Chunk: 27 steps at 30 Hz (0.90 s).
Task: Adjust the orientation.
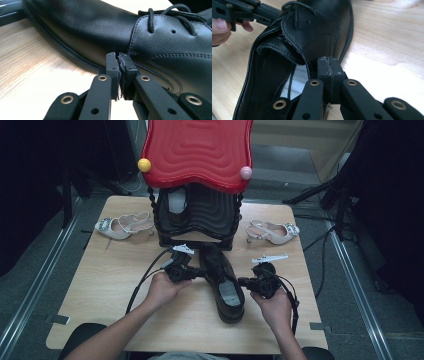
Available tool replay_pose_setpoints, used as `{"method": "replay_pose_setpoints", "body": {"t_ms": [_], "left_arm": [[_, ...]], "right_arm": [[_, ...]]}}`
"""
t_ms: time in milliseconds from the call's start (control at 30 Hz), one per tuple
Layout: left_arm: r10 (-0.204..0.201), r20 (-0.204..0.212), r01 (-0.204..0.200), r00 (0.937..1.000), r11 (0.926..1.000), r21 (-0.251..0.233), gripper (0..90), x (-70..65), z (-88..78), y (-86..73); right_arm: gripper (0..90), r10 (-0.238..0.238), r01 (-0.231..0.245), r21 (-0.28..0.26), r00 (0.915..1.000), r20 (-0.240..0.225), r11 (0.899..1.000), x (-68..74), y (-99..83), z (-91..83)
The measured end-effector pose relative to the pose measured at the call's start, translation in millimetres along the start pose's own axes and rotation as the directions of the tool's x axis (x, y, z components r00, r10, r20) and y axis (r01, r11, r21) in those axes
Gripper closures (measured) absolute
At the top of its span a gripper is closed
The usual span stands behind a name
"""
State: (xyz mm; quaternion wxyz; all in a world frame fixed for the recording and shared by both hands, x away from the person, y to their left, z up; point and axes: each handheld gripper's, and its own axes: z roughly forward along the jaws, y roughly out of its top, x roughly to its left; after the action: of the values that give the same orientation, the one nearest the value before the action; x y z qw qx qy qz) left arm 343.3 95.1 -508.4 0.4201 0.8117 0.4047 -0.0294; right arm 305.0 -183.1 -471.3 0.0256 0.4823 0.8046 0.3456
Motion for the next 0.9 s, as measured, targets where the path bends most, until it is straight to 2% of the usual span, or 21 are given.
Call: {"method": "replay_pose_setpoints", "body": {"t_ms": [133, 200, 300, 433, 533, 633, 767, 900], "left_arm": [[0.000, 0.000, 0.000, 1.0000, 1.0000, 0.000, 87.3, 0.8, 1.2, 1.5], [0.003, -0.004, -0.003, 1.0000, 1.0000, 0.003, 87.3, 1.0, 2.8, 2.6], [0.017, -0.004, -0.017, 0.9999, 0.9999, 0.001, 87.2, 1.5, 4.4, 3.5], [0.011, 0.001, -0.011, 0.9999, 0.9999, -0.002, 86.8, 3.6, 6.1, 4.9], [0.016, -0.007, -0.016, 0.9998, 0.9999, 0.001, 86.1, 3.3, 5.4, 5.1], [0.010, 0.003, -0.010, 0.9999, 0.9999, 0.006, 82.2, 5.0, 0.7, 5.8], [0.020, 0.003, -0.020, 0.9998, 0.9998, -0.003, 73.2, 2.1, -10.7, 9.3], [0.049, -0.002, -0.049, 0.9988, 0.9987, -0.014, 66.2, -2.8, -27.0, 14.4]], "right_arm": [[90.0, 0.004, -0.004, 0.006, 0.9999, -0.013, 1.000, 3.3, -2.8, -0.5], [89.6, 0.001, -0.001, 0.002, 1.0000, -0.002, 1.000, 5.3, -4.9, -1.3], [89.7, 0.023, -0.023, 0.004, 0.9997, -0.005, 1.000, 5.1, -5.1, -1.2], [89.5, 0.024, -0.024, 0.011, 0.9997, 0.004, 1.000, 7.8, -4.8, -1.0], [85.5, 0.033, -0.033, 0.015, 0.9993, 0.019, 0.999, 6.2, -4.0, -2.0], [84.9, 0.048, -0.048, 0.008, 0.9988, 0.007, 0.999, 5.2, -0.8, -7.7], [81.1, 0.023, -0.023, 0.006, 0.9997, -0.011, 1.000, 17.7, 7.8, -20.9], [77.4, 0.007, -0.006, 0.035, 0.9993, -0.036, 0.999, 31.3, 14.0, -25.0]]}}
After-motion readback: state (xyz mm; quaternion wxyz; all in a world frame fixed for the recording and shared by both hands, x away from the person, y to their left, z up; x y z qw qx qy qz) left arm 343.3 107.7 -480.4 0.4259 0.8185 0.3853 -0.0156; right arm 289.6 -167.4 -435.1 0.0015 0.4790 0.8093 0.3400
